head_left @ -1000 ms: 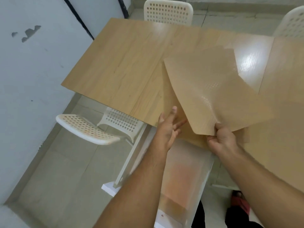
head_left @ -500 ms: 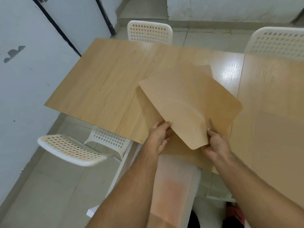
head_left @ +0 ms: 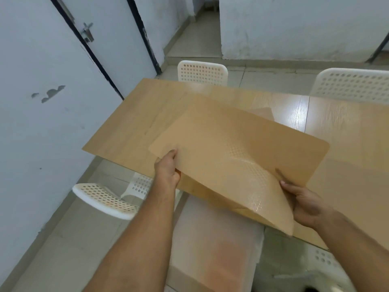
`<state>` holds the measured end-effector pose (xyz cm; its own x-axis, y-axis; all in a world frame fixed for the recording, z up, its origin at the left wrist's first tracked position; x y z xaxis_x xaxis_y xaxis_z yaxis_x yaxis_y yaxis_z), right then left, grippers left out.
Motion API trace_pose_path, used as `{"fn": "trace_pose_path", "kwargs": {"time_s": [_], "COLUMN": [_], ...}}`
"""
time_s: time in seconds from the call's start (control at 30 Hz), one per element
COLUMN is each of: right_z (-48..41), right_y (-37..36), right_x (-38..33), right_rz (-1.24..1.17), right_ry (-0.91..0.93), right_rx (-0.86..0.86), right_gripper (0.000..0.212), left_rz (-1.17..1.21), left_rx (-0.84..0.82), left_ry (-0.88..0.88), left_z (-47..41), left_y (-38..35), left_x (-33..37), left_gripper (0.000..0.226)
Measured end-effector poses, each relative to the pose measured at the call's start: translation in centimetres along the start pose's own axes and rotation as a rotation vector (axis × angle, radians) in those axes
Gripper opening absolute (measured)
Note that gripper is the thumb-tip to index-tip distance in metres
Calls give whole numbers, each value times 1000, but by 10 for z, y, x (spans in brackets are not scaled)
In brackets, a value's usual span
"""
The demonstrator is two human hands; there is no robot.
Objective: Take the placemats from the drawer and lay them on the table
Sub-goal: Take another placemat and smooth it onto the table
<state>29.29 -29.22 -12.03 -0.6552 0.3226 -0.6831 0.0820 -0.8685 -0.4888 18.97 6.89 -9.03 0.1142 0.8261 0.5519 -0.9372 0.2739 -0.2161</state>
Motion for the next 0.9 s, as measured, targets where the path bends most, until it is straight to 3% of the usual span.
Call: {"fn": "trace_pose_path", "kwargs": {"time_s": [0.1, 0.23, 0.4, 0.6, 0.73, 0.9], "right_z": [21, 44, 69, 100, 124, 133], "right_y": [5, 17, 25, 4, -34, -101], "right_x": [0, -1, 7, 35, 63, 105], "right_rz": [115, 209, 327, 459, 542, 589], "right_ry": [-17, -23, -52, -95, -183, -158], "right_rx": [-43, -79, -159, -285, -416, -510], "right_gripper": [33, 33, 30, 28, 29, 29], "left_rz": [-71, -160, -391, -761, -604, -441], "left_rx": [94, 135, 277, 385, 300, 328], "left_ry": [-6, 59, -107, -104, -84, -192], "left_z": [17, 38, 92, 165, 180, 177], "left_y": [34, 82, 157, 248, 313, 383], "left_x": [8, 8, 12, -16, -26, -2], "left_gripper": [42, 15, 25, 49, 45, 18]}}
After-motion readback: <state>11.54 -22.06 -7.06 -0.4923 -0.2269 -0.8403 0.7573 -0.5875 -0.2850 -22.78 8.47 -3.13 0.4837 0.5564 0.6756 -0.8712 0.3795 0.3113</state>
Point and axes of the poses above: each hand's wrist, its own z-axis away from the middle knuckle, its own y-axis out of the back of the hand, x = y × z, the point moved 7 cm from there along -z, towards the middle knuckle, and after that the axes turned 15 degrees about y, right-handed, at the moved point
